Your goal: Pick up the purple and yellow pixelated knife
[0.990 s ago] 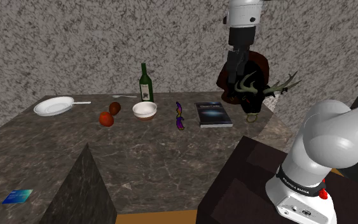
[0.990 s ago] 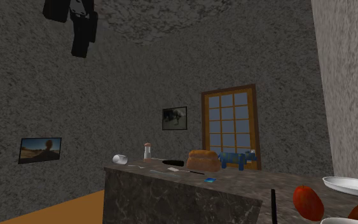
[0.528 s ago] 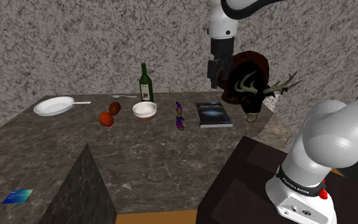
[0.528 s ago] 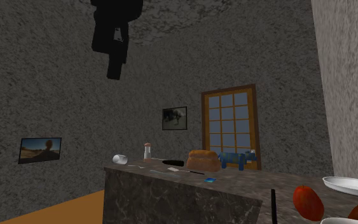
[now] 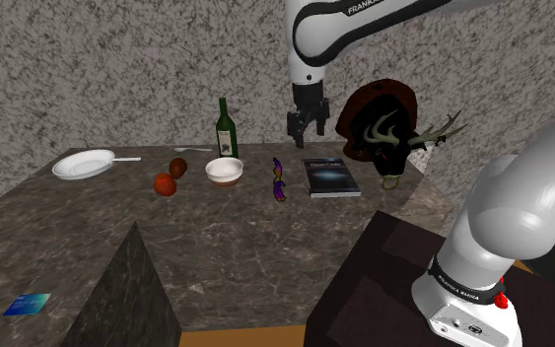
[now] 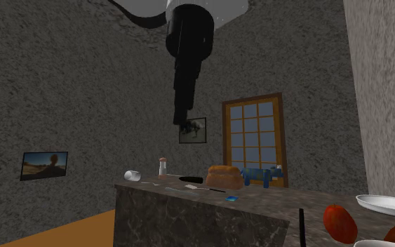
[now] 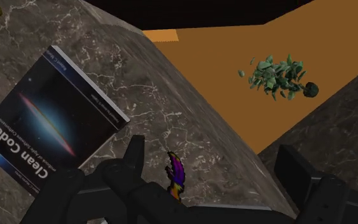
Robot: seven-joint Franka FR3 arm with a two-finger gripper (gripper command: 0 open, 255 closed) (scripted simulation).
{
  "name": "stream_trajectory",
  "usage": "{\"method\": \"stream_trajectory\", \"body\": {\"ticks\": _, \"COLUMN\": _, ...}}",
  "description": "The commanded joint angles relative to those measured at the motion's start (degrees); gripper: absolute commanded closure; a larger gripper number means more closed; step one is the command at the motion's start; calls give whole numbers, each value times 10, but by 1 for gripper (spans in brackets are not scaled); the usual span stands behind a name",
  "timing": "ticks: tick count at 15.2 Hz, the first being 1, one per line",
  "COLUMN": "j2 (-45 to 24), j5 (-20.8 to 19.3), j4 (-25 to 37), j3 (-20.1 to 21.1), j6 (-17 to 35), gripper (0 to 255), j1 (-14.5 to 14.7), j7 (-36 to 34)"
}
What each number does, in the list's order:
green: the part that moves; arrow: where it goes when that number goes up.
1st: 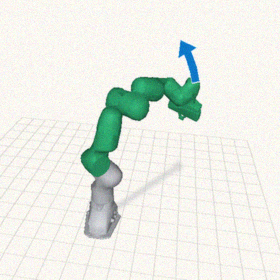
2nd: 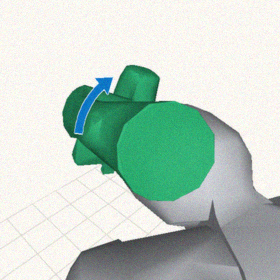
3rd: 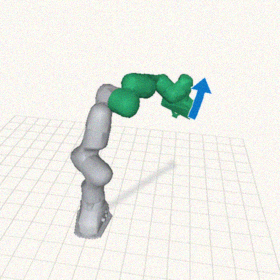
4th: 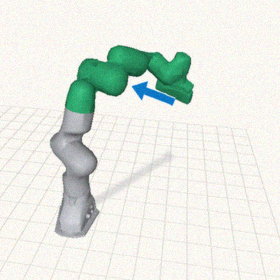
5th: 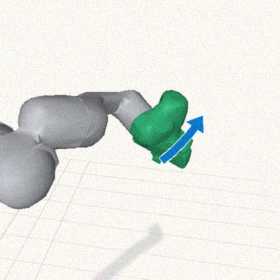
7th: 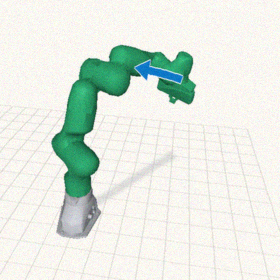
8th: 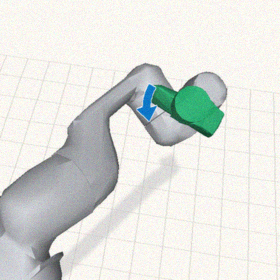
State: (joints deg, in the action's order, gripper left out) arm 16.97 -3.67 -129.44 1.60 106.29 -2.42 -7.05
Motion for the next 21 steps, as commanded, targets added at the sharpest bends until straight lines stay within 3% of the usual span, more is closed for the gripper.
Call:
{"method": "stream_trajectory", "body": {"ticks": 1, "j2": -45, "j5": -7, "j4": 20, "j3": 2, "j6": 22, "gripper": 0, "j1": -4, "j7": -18}}
{"method": "stream_trajectory", "body": {"ticks": 14, "j2": -345, "j5": -53, "j4": 249, "j3": -10, "j6": 69, "gripper": 0, "j1": -14, "j7": -115}}
{"method": "stream_trajectory", "body": {"ticks": 21, "j2": -371, "j5": -57, "j4": 236, "j3": -11, "j6": 108, "gripper": 0, "j1": -14, "j7": -122}}
